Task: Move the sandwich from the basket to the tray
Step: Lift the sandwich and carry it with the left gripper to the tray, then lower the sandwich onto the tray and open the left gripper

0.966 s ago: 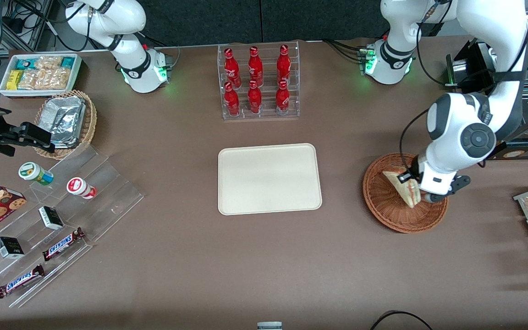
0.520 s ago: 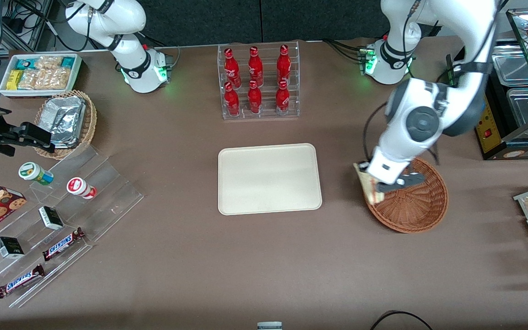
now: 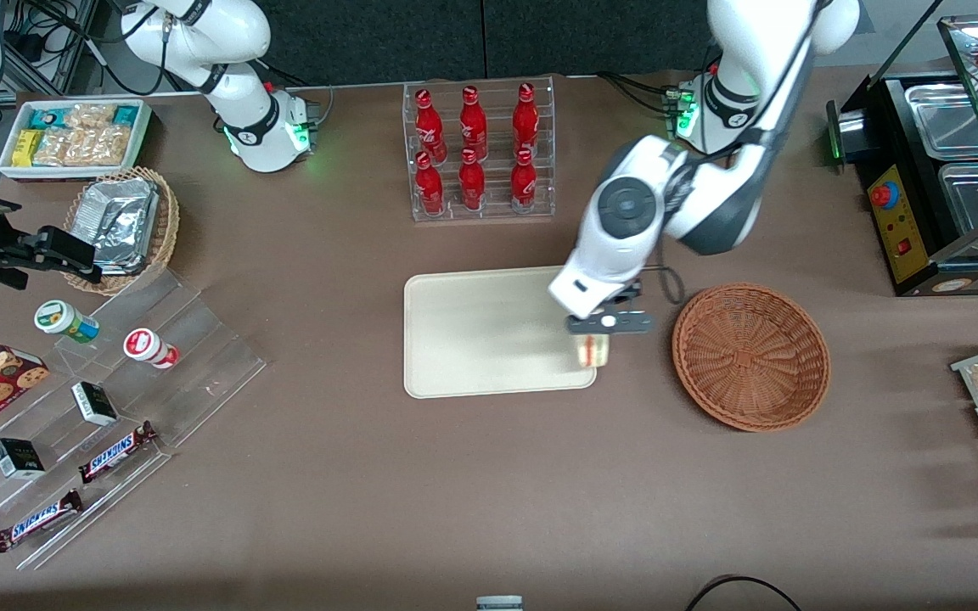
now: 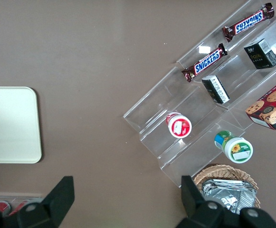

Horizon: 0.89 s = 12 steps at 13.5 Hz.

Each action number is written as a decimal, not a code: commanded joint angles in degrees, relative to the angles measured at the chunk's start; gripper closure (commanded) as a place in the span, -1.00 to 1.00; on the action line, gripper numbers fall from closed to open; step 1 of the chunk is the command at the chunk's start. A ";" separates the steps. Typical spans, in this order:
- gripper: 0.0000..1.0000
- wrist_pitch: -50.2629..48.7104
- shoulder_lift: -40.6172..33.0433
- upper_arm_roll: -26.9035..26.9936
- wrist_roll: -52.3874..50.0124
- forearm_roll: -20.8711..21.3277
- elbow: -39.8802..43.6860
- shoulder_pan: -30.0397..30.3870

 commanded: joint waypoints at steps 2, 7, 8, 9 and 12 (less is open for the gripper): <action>1.00 -0.86 8.08 0.66 -2.75 -1.57 8.60 -4.45; 1.00 -0.95 14.23 0.65 -4.49 -2.90 14.66 -7.79; 1.00 -0.86 15.46 0.65 -5.99 -2.90 15.54 -8.58; 1.00 -0.77 16.43 0.65 -7.22 -2.90 16.33 -9.11; 1.00 -0.51 18.19 -0.13 -8.46 -2.99 17.66 -9.29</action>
